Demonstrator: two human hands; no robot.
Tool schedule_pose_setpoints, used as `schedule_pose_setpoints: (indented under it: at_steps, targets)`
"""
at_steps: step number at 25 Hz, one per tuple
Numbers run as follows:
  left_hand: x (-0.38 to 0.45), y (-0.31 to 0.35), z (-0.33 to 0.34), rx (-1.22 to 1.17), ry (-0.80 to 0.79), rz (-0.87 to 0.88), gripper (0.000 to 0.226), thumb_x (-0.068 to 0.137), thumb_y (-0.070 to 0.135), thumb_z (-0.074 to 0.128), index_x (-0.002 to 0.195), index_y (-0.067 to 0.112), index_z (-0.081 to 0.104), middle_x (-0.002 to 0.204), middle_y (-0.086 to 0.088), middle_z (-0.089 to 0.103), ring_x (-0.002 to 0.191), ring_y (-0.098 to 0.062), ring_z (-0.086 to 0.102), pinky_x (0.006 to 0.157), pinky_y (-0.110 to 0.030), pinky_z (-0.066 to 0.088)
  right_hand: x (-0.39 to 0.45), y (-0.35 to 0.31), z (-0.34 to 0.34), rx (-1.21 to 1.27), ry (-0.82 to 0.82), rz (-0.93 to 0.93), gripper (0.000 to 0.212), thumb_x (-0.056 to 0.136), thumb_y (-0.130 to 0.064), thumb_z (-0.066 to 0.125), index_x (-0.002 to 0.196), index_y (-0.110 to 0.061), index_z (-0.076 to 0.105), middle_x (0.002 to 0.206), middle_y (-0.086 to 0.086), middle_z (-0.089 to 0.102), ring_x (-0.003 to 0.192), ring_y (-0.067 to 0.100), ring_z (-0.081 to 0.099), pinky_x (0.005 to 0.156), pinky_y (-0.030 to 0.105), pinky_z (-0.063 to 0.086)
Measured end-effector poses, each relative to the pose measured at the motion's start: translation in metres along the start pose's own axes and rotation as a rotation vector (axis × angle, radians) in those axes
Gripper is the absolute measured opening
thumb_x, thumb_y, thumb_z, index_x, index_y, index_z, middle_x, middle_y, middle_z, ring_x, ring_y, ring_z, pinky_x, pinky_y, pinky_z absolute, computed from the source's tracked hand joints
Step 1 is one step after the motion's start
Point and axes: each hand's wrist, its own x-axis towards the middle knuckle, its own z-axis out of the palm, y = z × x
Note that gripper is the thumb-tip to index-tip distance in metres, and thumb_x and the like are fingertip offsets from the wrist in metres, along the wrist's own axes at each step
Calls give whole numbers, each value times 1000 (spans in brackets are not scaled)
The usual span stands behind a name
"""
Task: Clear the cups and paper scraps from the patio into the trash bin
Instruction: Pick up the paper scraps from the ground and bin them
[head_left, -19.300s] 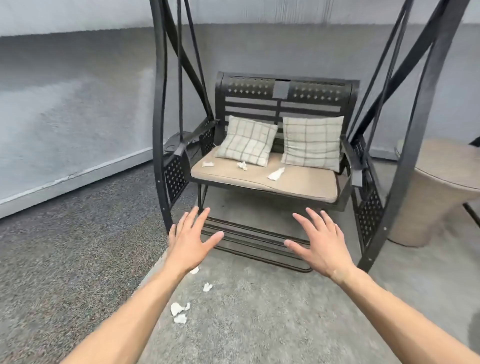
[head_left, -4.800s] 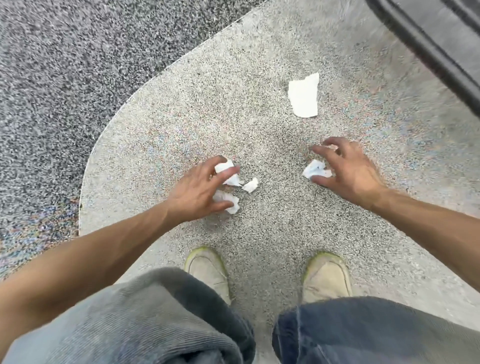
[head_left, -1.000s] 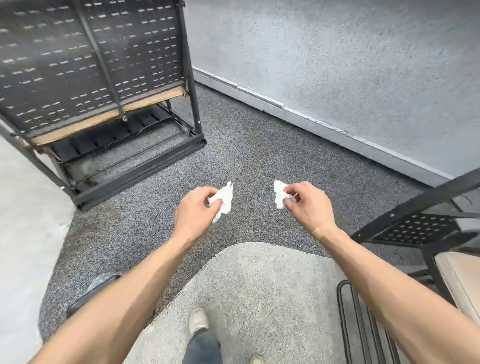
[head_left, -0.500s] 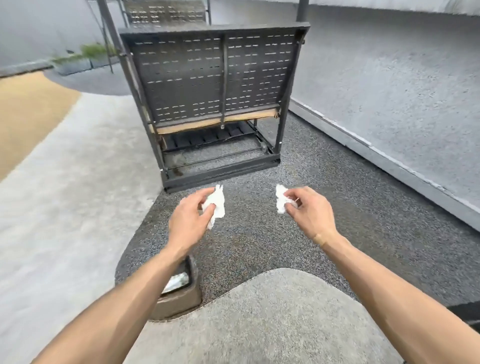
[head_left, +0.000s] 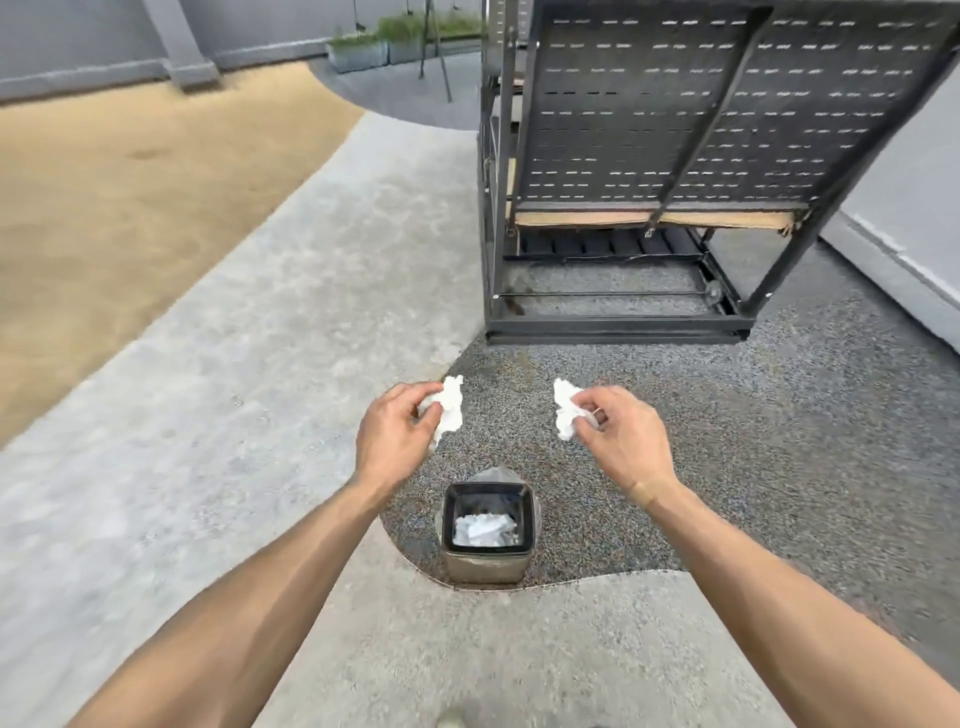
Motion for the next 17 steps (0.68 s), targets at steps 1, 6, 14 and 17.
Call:
schedule_pose_setpoints:
  at_steps: [1, 6, 14, 17]
  targets:
    - [4, -8, -2, -15, -10, -35, 27, 89, 18, 67, 115, 23, 71, 103, 2, 69, 79, -15, 62, 75, -32, 53, 4, -3, 8, -5, -21, 0, 19, 86, -24, 66, 104, -28, 67, 101, -7, 65, 81, 11, 63, 76, 34, 56]
    - [29, -33, 11, -17, -51, -143, 29, 92, 20, 64, 121, 24, 67, 104, 0, 68, 70, -16, 64, 65, -36, 56, 33, 1, 40, -16, -95, 29, 19, 86, -24, 66, 104, -30, 66, 98, -13, 61, 78, 3, 59, 72, 22, 49]
    - [91, -48, 62, 108, -111, -264, 30, 95, 26, 60, 124, 29, 62, 103, 2, 70, 55, -6, 59, 46, -19, 43, 111, 34, 81, 19, -218, 44, 22, 87, -23, 67, 109, -27, 66, 108, -7, 63, 79, 3, 58, 66, 12, 37]
    - [114, -48, 86, 123, -150, -319, 28, 96, 26, 58, 123, 29, 61, 104, 3, 70, 49, -2, 55, 38, -8, 31, 144, 54, 87, 57, -242, 91, 23, 87, -23, 67, 110, -27, 65, 108, -7, 63, 82, 4, 59, 76, 21, 46]
